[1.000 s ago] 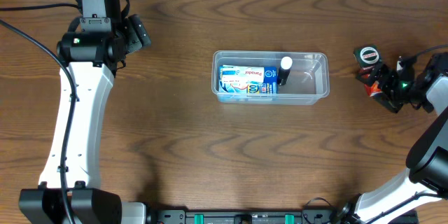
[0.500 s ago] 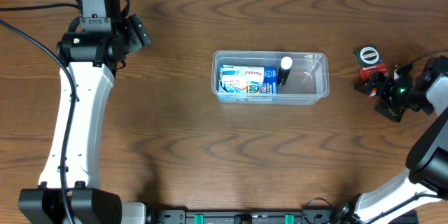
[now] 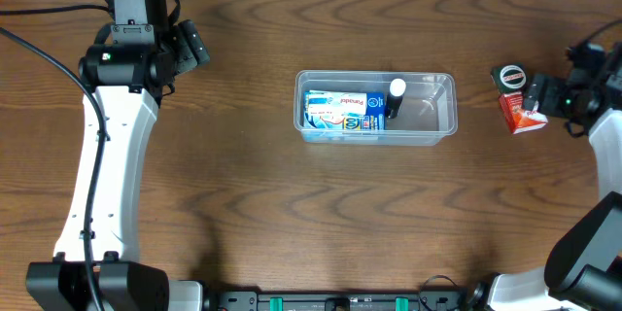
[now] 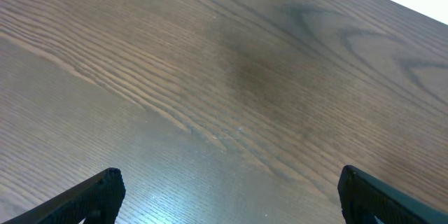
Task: Pack container
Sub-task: 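Grasp the red Panadol ActiFast packet with the right gripper, then carry the red packet over the container with the right gripper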
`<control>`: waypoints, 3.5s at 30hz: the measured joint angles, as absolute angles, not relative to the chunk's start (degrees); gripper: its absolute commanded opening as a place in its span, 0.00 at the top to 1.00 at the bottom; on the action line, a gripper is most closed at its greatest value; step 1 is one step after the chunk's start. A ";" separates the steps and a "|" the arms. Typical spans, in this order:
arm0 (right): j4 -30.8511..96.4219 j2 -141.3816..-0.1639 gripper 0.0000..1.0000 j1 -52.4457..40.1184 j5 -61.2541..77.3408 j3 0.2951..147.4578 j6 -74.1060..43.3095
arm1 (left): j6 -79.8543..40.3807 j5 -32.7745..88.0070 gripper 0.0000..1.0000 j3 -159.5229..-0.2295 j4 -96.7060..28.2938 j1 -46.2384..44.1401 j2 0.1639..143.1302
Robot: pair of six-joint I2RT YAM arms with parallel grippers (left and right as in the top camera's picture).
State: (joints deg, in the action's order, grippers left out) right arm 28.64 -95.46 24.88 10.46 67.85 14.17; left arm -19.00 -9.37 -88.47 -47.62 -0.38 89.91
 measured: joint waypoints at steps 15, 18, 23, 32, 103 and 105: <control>26.24 -101.12 0.01 25.74 13.89 67.85 30.72 | -19.00 -9.37 0.02 -88.47 -47.59 -0.38 89.91; 26.24 -103.68 0.01 25.74 15.05 67.85 31.31 | -19.00 -9.37 0.02 -88.47 -47.59 -0.38 89.91; 25.15 -107.68 0.01 25.69 15.33 67.79 30.96 | -19.00 -9.37 0.02 -88.47 -47.62 -0.38 89.91; 23.14 -108.75 0.01 25.69 9.74 67.79 26.09 | -19.00 -9.37 0.02 -88.47 -47.59 -0.38 89.91; 38.92 -76.47 0.32 13.28 8.43 69.78 3.62 | -19.00 -9.37 0.02 -88.47 -47.59 -0.38 89.91; 40.60 -75.64 0.31 9.78 8.51 69.78 0.14 | -19.00 -9.37 0.02 -88.47 -47.59 -0.38 89.91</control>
State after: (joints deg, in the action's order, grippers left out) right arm 40.60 -75.64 9.78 8.51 69.78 0.14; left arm -19.00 -9.37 -88.47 -47.59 -0.38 89.91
